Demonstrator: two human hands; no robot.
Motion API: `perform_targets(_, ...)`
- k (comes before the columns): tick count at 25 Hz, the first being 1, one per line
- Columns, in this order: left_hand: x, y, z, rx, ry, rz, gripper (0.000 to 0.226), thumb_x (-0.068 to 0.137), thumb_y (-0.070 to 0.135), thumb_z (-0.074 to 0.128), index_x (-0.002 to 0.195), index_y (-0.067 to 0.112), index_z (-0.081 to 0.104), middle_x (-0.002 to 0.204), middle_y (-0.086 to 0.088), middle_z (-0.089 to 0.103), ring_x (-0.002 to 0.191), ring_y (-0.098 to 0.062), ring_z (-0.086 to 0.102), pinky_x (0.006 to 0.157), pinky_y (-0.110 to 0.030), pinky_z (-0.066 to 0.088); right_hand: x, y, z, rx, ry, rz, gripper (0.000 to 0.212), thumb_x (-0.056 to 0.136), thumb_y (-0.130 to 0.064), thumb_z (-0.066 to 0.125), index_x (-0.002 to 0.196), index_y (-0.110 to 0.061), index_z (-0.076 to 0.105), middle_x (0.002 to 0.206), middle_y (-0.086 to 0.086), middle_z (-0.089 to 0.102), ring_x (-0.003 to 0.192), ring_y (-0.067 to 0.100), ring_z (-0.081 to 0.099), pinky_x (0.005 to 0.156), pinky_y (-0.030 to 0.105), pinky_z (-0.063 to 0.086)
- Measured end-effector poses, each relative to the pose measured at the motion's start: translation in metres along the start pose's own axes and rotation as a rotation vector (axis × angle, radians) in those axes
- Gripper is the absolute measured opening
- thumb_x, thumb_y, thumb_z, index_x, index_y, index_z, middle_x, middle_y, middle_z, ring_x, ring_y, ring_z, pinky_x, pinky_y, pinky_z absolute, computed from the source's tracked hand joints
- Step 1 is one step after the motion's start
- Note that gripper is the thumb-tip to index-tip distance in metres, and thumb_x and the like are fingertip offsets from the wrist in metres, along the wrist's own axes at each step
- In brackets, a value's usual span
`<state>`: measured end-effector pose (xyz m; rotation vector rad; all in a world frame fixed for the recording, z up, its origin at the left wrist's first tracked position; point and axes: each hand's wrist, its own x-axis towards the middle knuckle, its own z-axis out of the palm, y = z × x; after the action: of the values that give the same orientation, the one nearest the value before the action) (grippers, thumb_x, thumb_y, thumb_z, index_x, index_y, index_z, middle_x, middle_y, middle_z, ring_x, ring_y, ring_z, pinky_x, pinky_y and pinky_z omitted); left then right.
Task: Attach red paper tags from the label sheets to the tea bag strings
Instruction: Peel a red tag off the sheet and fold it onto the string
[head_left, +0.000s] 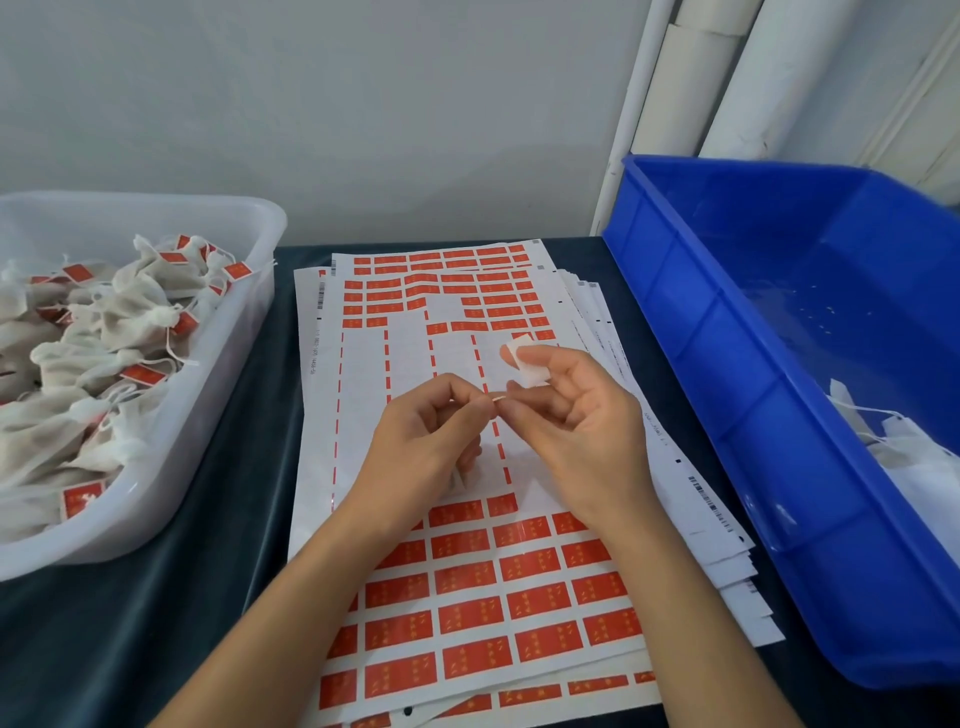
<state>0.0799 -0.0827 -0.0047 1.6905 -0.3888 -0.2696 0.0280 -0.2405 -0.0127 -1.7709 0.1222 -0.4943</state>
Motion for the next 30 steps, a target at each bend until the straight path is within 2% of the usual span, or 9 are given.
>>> perform_targets(4, 0.003, -0.004, 0.000, 0.029, -0.012, -0.034, 0.016, 0.102, 0.028, 0.062, 0.092, 0.023, 0.073, 0.061, 0.009, 0.061, 0.055, -0.007, 0.057, 0.067, -0.034, 0.061, 0.001, -0.003, -0.004, -0.006, 0.080, 0.001, 0.032, 0.085, -0.033, 0.084, 0.112, -0.041, 0.068, 0.107, -0.026, 0.075, 0.098, -0.002, 0.073, 0.076, 0.011, 0.056)
perform_targets(7, 0.003, -0.004, -0.001, 0.048, -0.044, -0.042, 0.019, 0.103, 0.030, 0.061, 0.090, 0.029, 0.075, 0.061, 0.010, 0.061, 0.054, -0.006, 0.056, 0.061, -0.025, 0.057, 0.001, -0.005, -0.006, -0.074, 0.118, -0.009, 0.031, 0.086, -0.034, 0.083, 0.106, -0.049, 0.067, 0.102, -0.031, 0.073, 0.096, -0.007, 0.071, 0.073, 0.006, 0.053)
perform_targets(9, 0.002, -0.003, -0.002, 0.030, -0.063, -0.066, 0.022, 0.104, 0.030, 0.061, 0.089, 0.031, 0.077, 0.061, 0.007, 0.060, 0.054, -0.007, 0.054, 0.060, -0.024, 0.053, 0.001, -0.003, -0.006, -0.161, 0.144, -0.014, 0.030, 0.087, -0.038, 0.081, 0.104, -0.055, 0.063, 0.104, -0.031, 0.072, 0.098, -0.009, 0.069, 0.075, 0.010, 0.056)
perform_targets(11, 0.002, 0.000, -0.003, -0.009, -0.061, -0.101, 0.025, 0.104, 0.028, 0.060, 0.088, 0.030, 0.079, 0.062, 0.004, 0.060, 0.055, -0.010, 0.054, 0.066, -0.028, 0.055, 0.002, -0.002, -0.007, -0.182, 0.177, -0.004, 0.030, 0.088, -0.041, 0.080, 0.104, -0.058, 0.062, 0.109, -0.032, 0.071, 0.100, -0.009, 0.068, 0.080, 0.017, 0.060)
perform_targets(15, 0.002, 0.006, -0.003, -0.120, -0.040, -0.173, 0.025, 0.105, 0.024, 0.058, 0.090, 0.022, 0.079, 0.065, -0.004, 0.060, 0.060, -0.015, 0.055, 0.068, -0.027, 0.054, 0.005, 0.000, -0.015, -0.027, 0.248, 0.026, 0.027, 0.090, -0.037, 0.080, 0.111, -0.048, 0.067, 0.111, -0.029, 0.072, 0.102, -0.006, 0.070, 0.073, 0.016, 0.060)
perform_targets(18, 0.001, 0.009, -0.002, -0.113, -0.039, -0.183, 0.023, 0.105, 0.022, 0.057, 0.095, 0.017, 0.077, 0.065, -0.005, 0.059, 0.061, -0.017, 0.054, 0.070, -0.031, 0.053, 0.007, 0.001, -0.019, 0.022, 0.338, 0.052, 0.018, 0.092, -0.040, 0.076, 0.109, -0.041, 0.071, 0.105, -0.024, 0.075, 0.094, -0.002, 0.073, 0.066, 0.013, 0.058)
perform_targets(20, 0.001, 0.009, -0.001, -0.104, -0.038, -0.183, 0.022, 0.105, 0.022, 0.057, 0.096, 0.017, 0.076, 0.066, -0.004, 0.060, 0.061, -0.017, 0.054, 0.072, -0.032, 0.054, 0.007, 0.002, -0.020, -0.011, 0.371, 0.060, 0.013, 0.093, -0.044, 0.072, 0.106, -0.041, 0.071, 0.107, -0.025, 0.074, 0.097, -0.001, 0.073, 0.072, 0.020, 0.062)
perform_targets(25, 0.000, 0.009, -0.003, -0.064, -0.054, -0.142, 0.024, 0.106, 0.024, 0.056, 0.096, 0.019, 0.076, 0.065, -0.001, 0.061, 0.064, -0.017, 0.058, 0.075, -0.031, 0.058, 0.009, -0.001, -0.021, -0.028, 0.370, 0.042, 0.010, 0.095, -0.046, 0.068, 0.104, -0.045, 0.072, 0.129, -0.035, 0.062, 0.115, -0.007, 0.063, 0.087, 0.035, 0.063)
perform_targets(30, -0.002, 0.010, -0.005, -0.051, -0.079, -0.104, 0.050, 0.108, 0.018, 0.049, 0.069, 0.033, 0.076, 0.082, -0.014, 0.067, 0.075, -0.023, 0.064, 0.075, -0.025, 0.058, 0.003, -0.006, -0.019, -0.042, 0.343, 0.009, 0.018, 0.094, -0.047, 0.069, 0.107, -0.036, 0.074, 0.110, -0.024, 0.074, 0.105, 0.003, 0.071, 0.084, 0.041, 0.064)
